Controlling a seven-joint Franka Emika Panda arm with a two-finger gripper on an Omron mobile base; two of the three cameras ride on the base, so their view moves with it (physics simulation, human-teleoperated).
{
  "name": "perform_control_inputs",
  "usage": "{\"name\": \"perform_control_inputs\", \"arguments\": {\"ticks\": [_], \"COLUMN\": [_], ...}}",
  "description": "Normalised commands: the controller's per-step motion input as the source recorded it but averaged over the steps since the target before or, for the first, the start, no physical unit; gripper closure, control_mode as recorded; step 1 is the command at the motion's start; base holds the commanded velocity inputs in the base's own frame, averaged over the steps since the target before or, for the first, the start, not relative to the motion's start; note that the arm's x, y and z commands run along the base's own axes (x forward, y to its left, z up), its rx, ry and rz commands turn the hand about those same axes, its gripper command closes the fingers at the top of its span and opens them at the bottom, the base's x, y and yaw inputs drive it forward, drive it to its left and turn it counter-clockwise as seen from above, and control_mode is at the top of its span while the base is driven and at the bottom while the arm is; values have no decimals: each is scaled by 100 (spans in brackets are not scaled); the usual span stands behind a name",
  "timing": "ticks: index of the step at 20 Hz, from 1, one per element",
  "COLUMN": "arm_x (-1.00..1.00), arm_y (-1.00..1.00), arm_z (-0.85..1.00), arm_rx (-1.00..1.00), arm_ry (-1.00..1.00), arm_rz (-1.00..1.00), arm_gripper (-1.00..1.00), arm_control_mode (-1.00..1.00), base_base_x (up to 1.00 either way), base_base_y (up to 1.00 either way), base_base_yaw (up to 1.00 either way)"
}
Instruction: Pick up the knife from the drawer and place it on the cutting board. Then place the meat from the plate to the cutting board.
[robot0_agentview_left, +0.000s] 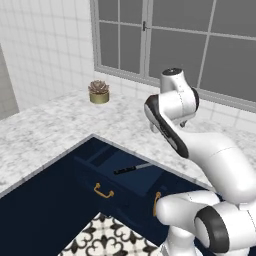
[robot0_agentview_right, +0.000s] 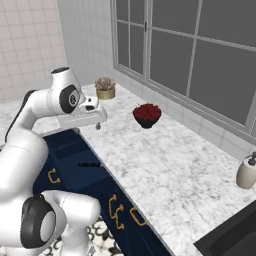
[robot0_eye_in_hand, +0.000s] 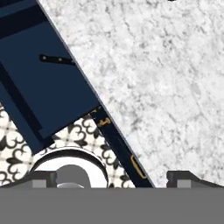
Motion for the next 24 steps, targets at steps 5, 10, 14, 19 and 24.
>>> {"name": "perform_control_inputs", "arguments": {"ticks": [5,10,14,19,24], "arm_x": [-25,1,16,9,0], "arm_y": [11,78,46,2,14], "arm_z": [-36,-100,-100,-100,-93], "arm_rx": [3,20,6,12,6], "arm_ry": [10,46,40,19,-5], "arm_rz": [0,0,-1,0,0], "arm_gripper": [-100,-100,-100,-100,-100], "arm_control_mode": [-100,-100,-100,-100,-100], "base_base_x": [-2,0,0,0,0], "base_base_y": [0,0,0,0,0], "base_base_yaw": [0,0,0,0,0]}}
